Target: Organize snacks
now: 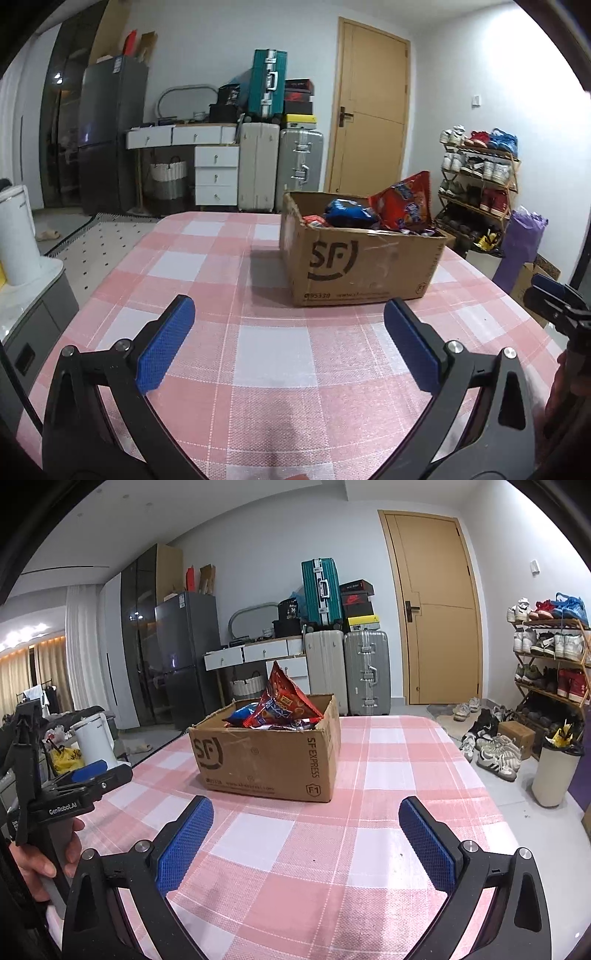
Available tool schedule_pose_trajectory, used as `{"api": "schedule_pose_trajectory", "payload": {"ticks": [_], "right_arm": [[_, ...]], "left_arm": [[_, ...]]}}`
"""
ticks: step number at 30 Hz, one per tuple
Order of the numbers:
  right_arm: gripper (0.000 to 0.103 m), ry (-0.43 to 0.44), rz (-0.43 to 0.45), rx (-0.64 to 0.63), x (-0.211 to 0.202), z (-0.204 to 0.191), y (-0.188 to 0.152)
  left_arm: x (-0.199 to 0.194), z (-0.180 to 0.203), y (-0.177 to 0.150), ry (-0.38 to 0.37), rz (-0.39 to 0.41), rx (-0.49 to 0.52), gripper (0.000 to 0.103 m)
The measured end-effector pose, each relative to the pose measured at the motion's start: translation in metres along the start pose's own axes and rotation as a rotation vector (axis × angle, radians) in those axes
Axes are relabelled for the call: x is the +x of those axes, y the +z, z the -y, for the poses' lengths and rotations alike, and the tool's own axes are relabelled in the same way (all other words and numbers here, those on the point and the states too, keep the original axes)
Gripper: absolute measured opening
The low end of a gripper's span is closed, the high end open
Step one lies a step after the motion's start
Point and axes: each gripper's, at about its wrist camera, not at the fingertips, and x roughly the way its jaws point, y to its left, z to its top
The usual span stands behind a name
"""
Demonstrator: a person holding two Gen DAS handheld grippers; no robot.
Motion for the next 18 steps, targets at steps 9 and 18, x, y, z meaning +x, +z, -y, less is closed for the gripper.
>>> {"api": "schedule_pose_trajectory", "payload": {"ticks": [9,18], "right_arm": [[0.102,-0.007,-0.018,0.034,0.007,0.008,-0.003],[0.103,-0.007,-0.016,0.035,0.005,0.01,0.002]], "left_arm": [[-0.012,0.015,0.0,0.02,0.055,0.066,0.102],[-0.018,0.015,0.0,0.038,0.082,0.067,0.102]]}}
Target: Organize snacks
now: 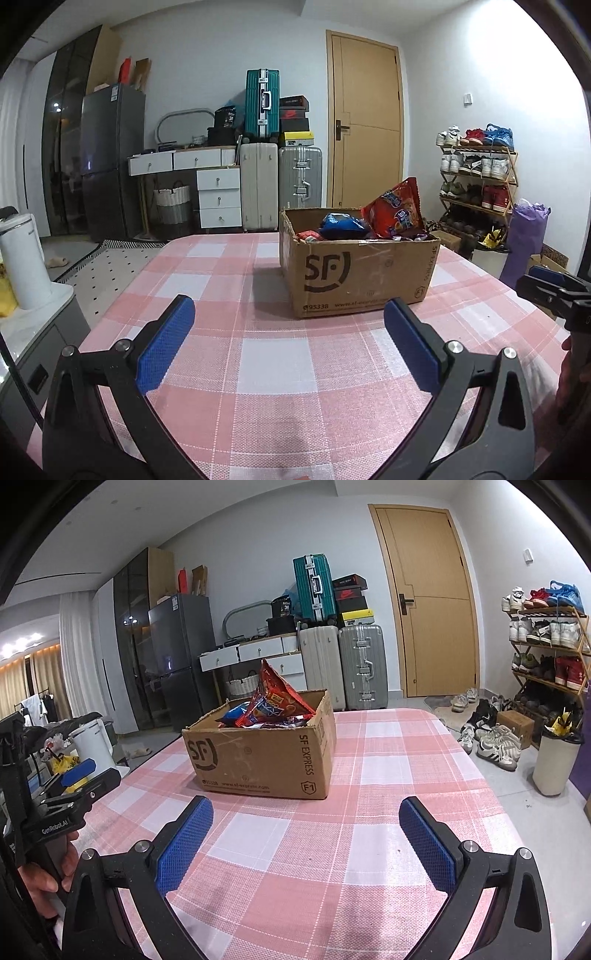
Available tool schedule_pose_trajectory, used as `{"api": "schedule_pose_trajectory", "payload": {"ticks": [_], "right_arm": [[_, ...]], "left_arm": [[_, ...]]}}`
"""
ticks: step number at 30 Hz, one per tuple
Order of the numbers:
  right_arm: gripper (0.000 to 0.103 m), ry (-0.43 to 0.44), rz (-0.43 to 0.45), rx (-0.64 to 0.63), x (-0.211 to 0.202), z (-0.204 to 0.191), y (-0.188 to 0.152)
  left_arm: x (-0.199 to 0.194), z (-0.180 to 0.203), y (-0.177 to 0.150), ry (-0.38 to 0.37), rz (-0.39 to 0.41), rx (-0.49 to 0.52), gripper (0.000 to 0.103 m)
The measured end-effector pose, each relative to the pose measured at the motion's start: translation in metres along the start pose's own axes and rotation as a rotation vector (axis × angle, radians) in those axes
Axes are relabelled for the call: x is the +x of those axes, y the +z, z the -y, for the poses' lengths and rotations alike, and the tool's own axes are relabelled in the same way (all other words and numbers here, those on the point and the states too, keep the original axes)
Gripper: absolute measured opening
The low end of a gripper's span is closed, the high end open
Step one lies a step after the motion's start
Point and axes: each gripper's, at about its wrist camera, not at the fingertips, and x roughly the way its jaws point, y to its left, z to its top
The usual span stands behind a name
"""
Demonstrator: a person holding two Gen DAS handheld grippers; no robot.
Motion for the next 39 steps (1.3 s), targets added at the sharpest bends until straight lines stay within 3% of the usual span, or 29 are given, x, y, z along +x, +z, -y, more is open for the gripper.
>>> {"api": "schedule_pose_trajectory", "payload": {"ticks": [39], "right_arm": [[0.103,-0.007,-0.008,-0.021,0.0032,-0.0044,-0.001]], "left_arm": [[-0.0003,-0.0034,-0.0012,0.022,0.009,-0.005,0.102]]}}
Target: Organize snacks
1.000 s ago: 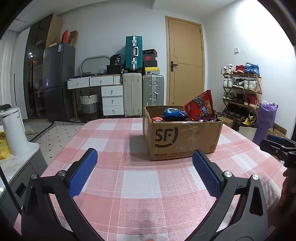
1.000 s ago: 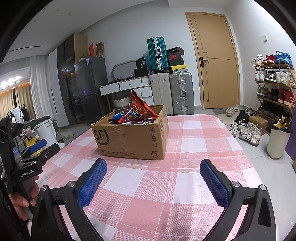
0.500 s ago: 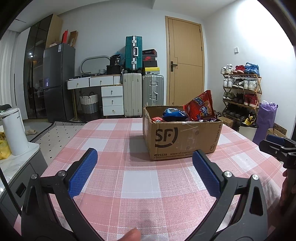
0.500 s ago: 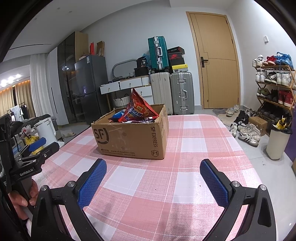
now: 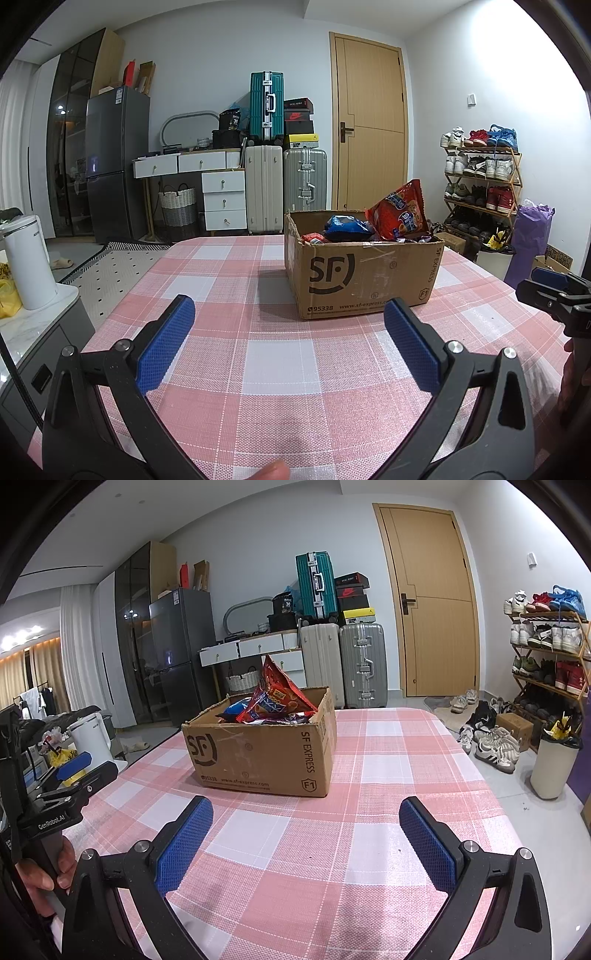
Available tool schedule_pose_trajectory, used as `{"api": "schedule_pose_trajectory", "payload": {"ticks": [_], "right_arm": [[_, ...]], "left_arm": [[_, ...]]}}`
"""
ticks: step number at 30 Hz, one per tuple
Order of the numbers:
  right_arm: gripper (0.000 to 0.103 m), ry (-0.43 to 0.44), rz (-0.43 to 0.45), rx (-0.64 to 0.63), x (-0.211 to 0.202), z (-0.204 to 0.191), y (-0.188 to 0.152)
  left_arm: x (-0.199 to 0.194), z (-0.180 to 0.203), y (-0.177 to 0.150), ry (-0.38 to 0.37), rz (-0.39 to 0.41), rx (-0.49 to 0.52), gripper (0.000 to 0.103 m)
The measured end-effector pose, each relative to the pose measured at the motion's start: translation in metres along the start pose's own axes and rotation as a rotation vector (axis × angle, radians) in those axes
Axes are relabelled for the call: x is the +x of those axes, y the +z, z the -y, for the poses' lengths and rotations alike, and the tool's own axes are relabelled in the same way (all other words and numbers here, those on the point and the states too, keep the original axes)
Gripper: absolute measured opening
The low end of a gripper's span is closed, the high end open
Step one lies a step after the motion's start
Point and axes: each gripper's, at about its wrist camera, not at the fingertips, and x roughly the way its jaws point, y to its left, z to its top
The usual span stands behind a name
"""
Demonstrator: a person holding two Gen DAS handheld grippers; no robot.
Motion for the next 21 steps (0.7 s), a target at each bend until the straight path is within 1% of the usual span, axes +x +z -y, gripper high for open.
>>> {"api": "schedule_pose_trajectory", "payload": {"ticks": [21], "right_arm": [[0.103,0.0,0.0,0.0,0.0002,0.0003,-0.0001]], "left_arm": [[-0.0002,0.0002,-0.0001,0.0,0.001,0.0,0.102]]}}
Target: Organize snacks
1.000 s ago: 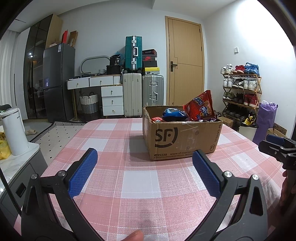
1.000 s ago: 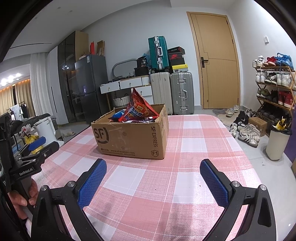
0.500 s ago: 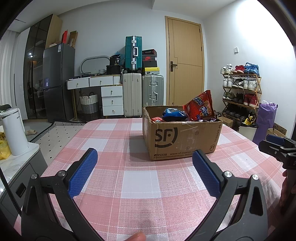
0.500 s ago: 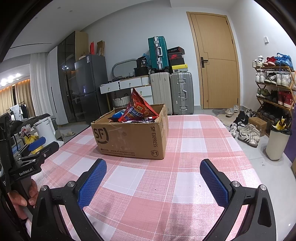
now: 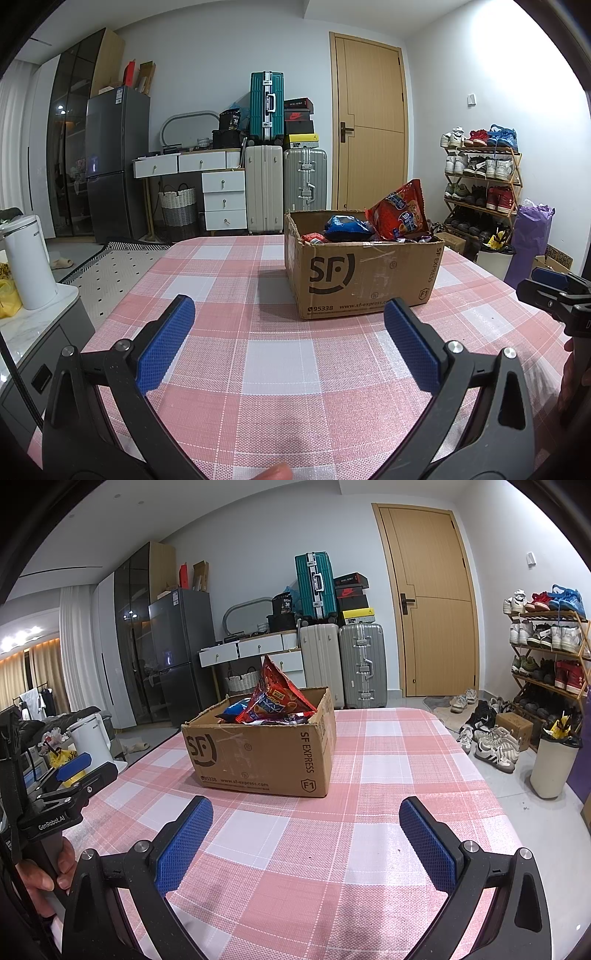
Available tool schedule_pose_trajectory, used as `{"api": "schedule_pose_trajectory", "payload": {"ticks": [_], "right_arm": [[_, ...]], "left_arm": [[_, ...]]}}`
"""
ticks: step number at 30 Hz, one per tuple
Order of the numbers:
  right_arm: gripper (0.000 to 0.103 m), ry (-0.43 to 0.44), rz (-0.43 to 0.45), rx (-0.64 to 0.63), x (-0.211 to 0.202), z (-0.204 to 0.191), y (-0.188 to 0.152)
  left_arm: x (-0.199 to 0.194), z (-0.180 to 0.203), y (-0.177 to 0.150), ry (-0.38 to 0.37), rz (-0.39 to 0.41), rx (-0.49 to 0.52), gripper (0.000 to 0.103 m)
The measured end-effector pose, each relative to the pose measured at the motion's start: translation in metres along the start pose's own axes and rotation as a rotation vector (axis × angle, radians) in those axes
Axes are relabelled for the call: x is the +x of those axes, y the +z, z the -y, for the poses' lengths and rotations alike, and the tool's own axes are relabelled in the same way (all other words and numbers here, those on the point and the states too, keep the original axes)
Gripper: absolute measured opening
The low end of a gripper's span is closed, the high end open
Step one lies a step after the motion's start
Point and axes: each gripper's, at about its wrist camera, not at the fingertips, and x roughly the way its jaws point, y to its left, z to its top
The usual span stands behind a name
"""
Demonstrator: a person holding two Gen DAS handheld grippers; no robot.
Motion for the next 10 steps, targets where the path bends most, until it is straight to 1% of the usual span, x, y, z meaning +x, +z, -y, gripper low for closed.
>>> {"api": "schedule_pose_trajectory", "payload": {"ticks": [10], "right_arm": [[0.103,0.0,-0.001,0.0,0.0003,0.0002,-0.0001]], "left_arm": [[0.0005,-0.0002,-0.0003,0.0,-0.001,0.0,0.102]]}}
